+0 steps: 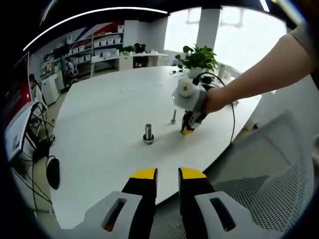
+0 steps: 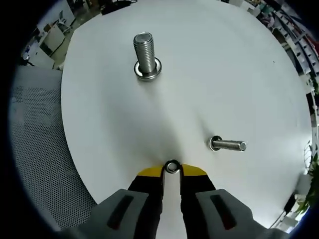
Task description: Place the washer onto the threaded stud by aligning its center hole with the stud, sliding it down to the base, and recovering from edge contact or off-axis alignment until the washer reaches the visible bottom stop.
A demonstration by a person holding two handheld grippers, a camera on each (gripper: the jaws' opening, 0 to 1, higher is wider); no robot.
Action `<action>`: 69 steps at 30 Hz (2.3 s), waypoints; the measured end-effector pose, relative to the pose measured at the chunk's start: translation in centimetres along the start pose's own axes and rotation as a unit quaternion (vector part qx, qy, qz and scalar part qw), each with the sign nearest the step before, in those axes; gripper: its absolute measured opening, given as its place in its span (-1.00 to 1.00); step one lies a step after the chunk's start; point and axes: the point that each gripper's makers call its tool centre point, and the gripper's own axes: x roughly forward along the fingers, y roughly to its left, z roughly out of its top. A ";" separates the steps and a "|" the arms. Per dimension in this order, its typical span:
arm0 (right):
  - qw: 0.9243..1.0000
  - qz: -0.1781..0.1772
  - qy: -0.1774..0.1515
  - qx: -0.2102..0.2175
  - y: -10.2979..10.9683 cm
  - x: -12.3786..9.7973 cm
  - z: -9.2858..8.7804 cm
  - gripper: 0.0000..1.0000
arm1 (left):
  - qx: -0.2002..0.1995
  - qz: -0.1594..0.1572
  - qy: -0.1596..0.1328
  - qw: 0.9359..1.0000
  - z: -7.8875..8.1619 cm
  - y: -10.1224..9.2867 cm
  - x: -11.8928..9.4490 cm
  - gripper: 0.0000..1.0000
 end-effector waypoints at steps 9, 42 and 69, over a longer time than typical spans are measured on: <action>0.999 -0.009 -0.022 0.037 -0.2 -0.3 -0.4 -0.74 | -0.001 -0.004 -0.001 1.000 0.0 -0.2 0.0 -0.70; 0.988 -0.073 -0.122 0.058 -5.6 -6.1 3.7 -0.73 | 0.001 -0.005 -0.009 1.000 0.3 -0.2 -0.1 -0.71; 0.997 -0.036 -0.059 0.043 -5.7 -1.7 3.4 -0.72 | 0.000 -0.003 0.005 1.000 -0.2 -0.1 0.1 -0.72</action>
